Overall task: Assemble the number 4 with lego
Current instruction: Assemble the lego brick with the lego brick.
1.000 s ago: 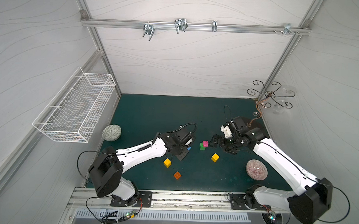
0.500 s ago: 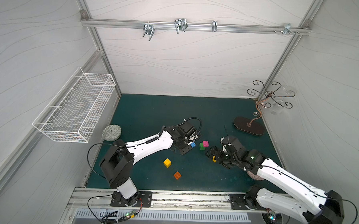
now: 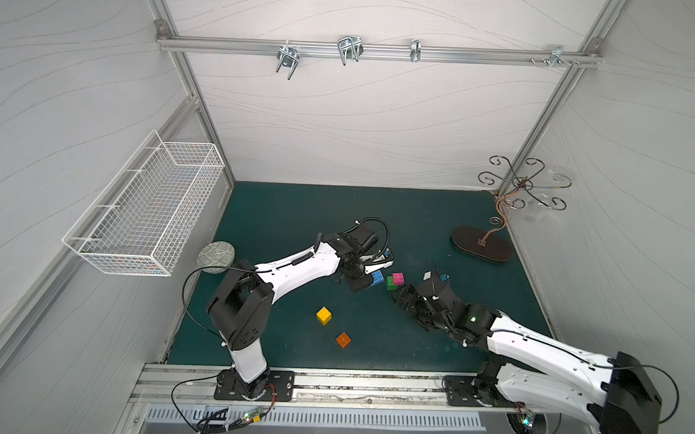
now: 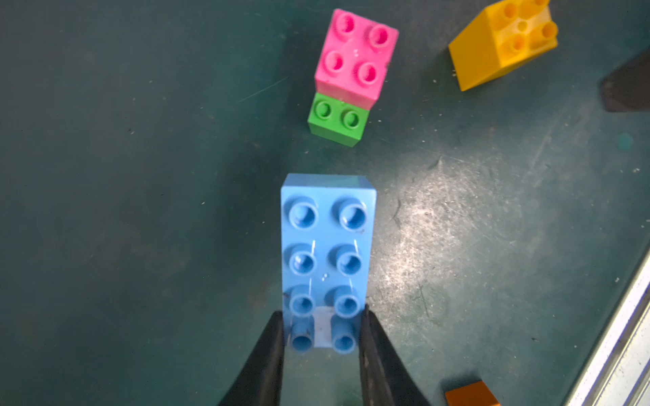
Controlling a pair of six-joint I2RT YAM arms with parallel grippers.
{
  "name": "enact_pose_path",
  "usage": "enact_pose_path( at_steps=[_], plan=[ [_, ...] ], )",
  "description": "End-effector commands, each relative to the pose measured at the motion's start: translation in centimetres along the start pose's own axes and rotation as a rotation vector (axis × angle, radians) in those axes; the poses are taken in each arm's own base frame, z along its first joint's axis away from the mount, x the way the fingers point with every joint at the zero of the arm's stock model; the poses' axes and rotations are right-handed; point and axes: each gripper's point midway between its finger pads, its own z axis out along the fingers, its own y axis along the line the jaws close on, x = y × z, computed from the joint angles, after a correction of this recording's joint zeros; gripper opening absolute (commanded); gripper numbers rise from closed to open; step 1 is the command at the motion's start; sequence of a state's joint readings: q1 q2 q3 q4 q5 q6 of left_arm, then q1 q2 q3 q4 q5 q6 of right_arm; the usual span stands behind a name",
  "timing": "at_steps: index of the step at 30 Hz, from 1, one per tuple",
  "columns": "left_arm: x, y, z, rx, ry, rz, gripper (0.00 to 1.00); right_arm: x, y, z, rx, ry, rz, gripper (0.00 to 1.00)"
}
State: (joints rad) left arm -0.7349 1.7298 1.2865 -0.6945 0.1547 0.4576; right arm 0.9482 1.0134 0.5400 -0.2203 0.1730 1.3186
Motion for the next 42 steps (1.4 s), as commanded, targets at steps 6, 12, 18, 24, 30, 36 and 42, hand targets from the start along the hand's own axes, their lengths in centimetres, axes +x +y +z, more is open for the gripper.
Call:
enact_pose_path(
  at_steps=[6,12,18,24,30,36,42],
  plan=[
    [-1.3,-0.7,-0.2,0.074,0.002,0.135,0.00,-1.1,0.4,1.5,-0.043,-0.085,0.105,0.83],
    [-1.6,-0.7,0.1,0.097,-0.003,0.165,0.00,-1.8,0.2,2.0,-0.063,-0.131,0.145,0.80],
    [-2.1,-0.2,0.7,0.083,0.004,0.187,0.00,-1.9,0.0,2.6,-0.059,-0.145,0.165,0.77],
    [-2.9,0.3,1.1,0.075,-0.007,0.204,0.00,-2.1,0.0,2.9,-0.060,-0.154,0.177,0.74],
    [-3.5,0.4,1.4,0.086,-0.011,0.213,0.00,-2.1,-0.2,3.6,-0.051,-0.158,0.192,0.68],
    [-3.6,0.2,1.7,0.108,-0.002,0.217,0.00,-2.3,0.0,3.9,-0.055,-0.166,0.198,0.69],
    [-3.8,0.1,1.9,0.128,0.010,0.218,0.00,-2.8,-0.3,3.9,-0.053,-0.189,0.209,0.69]
  ],
)
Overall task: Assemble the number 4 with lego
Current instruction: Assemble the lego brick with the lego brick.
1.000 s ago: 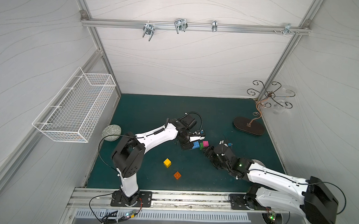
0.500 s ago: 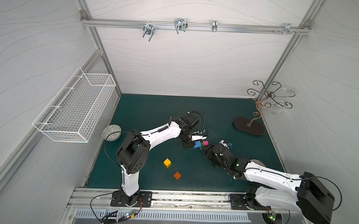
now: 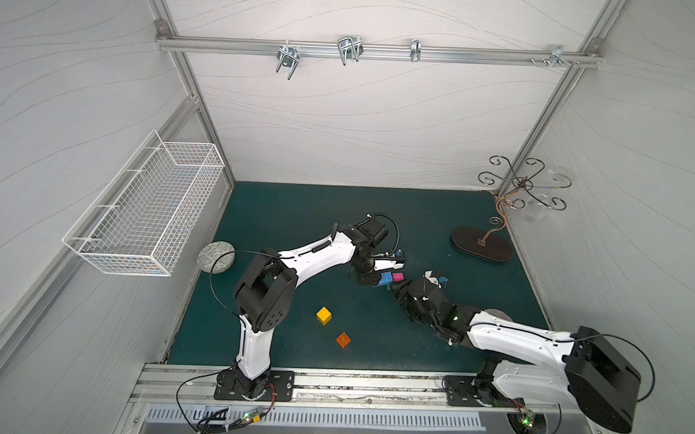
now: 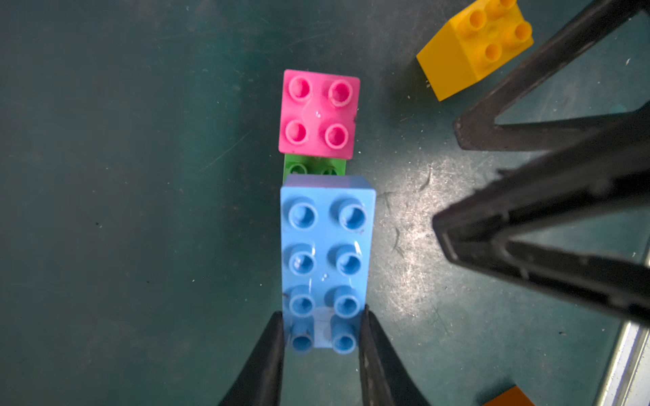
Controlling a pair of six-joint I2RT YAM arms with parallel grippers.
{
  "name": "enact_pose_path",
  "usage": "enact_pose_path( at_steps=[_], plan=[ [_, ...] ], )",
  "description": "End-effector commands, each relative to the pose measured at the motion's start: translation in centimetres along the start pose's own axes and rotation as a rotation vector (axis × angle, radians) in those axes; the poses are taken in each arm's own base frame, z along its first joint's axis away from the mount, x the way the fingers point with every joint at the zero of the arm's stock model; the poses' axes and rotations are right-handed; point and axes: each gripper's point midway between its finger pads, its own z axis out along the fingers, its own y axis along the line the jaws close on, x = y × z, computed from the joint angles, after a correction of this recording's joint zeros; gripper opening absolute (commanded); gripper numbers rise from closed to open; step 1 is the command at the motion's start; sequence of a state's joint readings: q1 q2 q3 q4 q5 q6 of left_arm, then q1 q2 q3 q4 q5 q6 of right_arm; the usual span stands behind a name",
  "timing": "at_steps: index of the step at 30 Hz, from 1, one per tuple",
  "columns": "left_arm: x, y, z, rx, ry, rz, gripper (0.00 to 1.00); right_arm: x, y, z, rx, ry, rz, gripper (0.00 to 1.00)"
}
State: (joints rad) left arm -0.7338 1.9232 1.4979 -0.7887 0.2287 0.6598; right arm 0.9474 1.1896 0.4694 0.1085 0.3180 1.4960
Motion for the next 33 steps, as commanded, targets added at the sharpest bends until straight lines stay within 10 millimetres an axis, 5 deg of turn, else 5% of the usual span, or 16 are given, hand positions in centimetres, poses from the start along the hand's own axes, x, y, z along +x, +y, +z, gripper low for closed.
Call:
enact_pose_path(
  at_steps=[1,15,33],
  plan=[
    [-1.0,0.0,-0.4,0.025,-0.019,0.033,0.00,-0.7,-0.4,0.3,0.000,-0.036,0.020,0.69],
    [-1.0,0.2,-0.3,0.024,-0.011,0.033,0.00,-2.5,-0.5,1.5,-0.010,-0.069,0.075,0.70],
    [-1.2,0.5,0.2,0.028,-0.001,0.023,0.00,-2.0,-0.7,2.6,-0.024,-0.050,0.091,0.70]
  ],
)
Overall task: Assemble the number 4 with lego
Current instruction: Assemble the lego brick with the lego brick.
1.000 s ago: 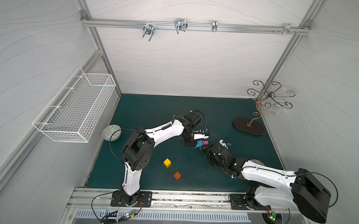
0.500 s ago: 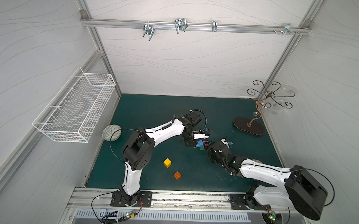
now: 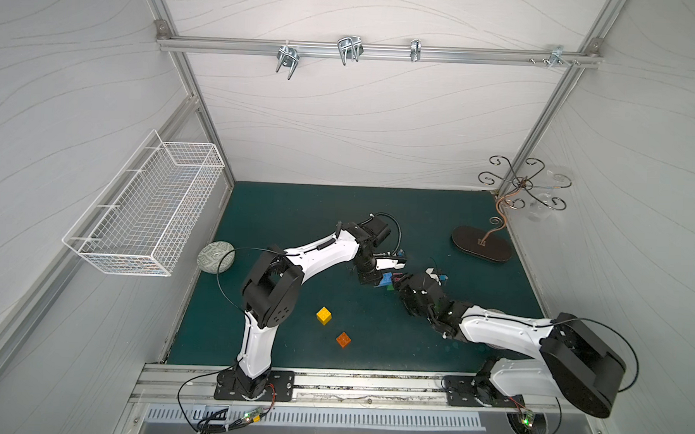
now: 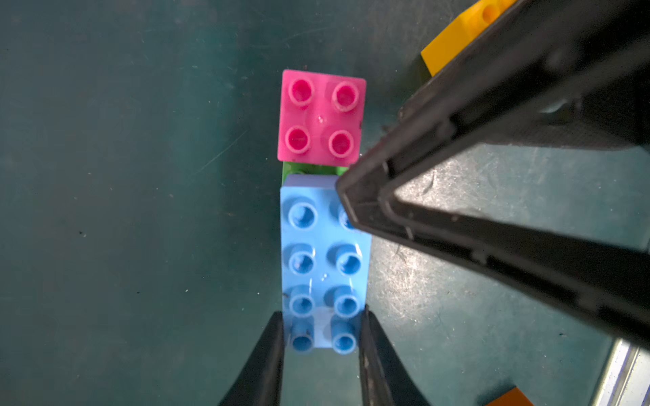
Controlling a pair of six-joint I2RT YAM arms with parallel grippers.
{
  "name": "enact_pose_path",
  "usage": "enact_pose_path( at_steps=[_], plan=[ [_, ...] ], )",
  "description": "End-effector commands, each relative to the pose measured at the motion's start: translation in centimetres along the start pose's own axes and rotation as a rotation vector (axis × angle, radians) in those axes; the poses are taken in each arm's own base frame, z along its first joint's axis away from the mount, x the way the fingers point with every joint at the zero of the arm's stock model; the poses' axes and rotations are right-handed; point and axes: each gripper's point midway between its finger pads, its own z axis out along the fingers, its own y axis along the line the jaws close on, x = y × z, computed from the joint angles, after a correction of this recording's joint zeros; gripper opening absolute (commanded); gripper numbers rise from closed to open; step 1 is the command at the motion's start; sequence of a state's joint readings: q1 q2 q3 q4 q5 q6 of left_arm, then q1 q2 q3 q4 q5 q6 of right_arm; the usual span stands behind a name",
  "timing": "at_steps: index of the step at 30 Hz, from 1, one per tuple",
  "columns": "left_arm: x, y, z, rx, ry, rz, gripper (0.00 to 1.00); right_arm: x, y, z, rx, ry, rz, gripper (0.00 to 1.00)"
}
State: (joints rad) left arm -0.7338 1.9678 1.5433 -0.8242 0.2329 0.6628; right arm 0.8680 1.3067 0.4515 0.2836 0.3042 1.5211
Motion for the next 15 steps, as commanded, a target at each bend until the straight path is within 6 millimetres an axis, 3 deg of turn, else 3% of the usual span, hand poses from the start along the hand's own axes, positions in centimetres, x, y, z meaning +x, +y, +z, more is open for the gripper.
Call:
enact_pose_path(
  at_steps=[1,15],
  plan=[
    [-1.12,0.34,-0.45,0.003,-0.025,0.028,0.00,0.01,-0.57,0.22,0.002,0.002,0.008,0.70],
    [-0.91,0.88,0.06,-0.017,-0.008,0.019,0.00,0.22,-0.91,0.86,-0.006,0.009,0.012,0.69]
  ],
)
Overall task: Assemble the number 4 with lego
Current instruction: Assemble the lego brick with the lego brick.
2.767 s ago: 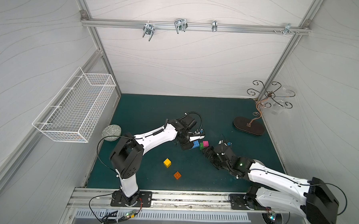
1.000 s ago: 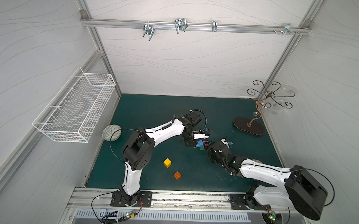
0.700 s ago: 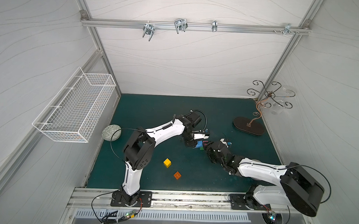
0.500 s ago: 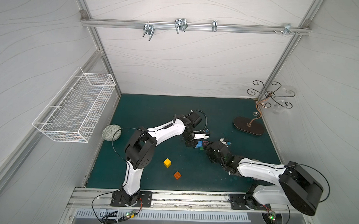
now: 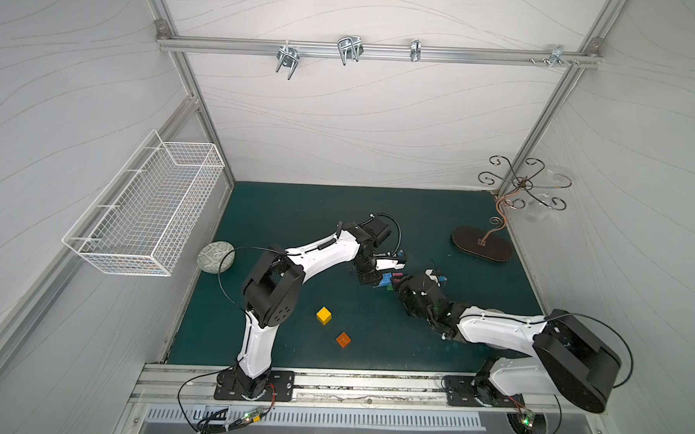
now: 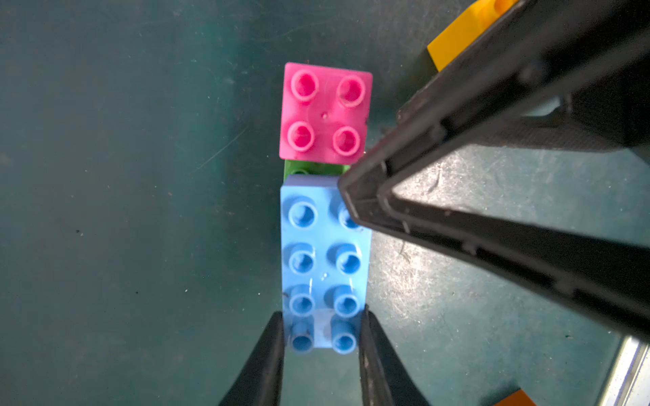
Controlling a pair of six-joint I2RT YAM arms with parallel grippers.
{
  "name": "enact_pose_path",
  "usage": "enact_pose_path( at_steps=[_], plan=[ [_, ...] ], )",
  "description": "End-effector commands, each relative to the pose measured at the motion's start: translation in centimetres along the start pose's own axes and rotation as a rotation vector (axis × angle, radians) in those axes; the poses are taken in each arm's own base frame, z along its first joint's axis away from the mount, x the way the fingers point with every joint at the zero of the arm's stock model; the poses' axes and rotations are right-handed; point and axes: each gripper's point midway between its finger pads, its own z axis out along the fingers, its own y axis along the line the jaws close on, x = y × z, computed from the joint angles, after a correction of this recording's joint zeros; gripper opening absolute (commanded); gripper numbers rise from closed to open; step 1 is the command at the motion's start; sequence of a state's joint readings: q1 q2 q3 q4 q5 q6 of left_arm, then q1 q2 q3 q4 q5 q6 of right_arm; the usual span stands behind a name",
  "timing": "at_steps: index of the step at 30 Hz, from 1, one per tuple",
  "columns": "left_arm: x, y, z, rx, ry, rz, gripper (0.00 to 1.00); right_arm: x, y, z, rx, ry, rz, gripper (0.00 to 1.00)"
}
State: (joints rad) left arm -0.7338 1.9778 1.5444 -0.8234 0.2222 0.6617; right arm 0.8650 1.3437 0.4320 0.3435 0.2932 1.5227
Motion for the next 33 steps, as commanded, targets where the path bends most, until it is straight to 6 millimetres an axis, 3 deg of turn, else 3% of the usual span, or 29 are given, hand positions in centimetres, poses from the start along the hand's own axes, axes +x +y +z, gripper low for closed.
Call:
enact_pose_path(
  at_steps=[1,33],
  plan=[
    [-1.1,0.7,-0.3,-0.014,-0.022,0.021,0.00,0.0,-0.3,0.3,-0.003,0.001,0.009,0.69],
    [-1.8,0.4,0.1,0.002,-0.018,0.021,0.00,-0.1,-2.4,1.0,0.030,0.008,0.061,0.67]
  ],
)
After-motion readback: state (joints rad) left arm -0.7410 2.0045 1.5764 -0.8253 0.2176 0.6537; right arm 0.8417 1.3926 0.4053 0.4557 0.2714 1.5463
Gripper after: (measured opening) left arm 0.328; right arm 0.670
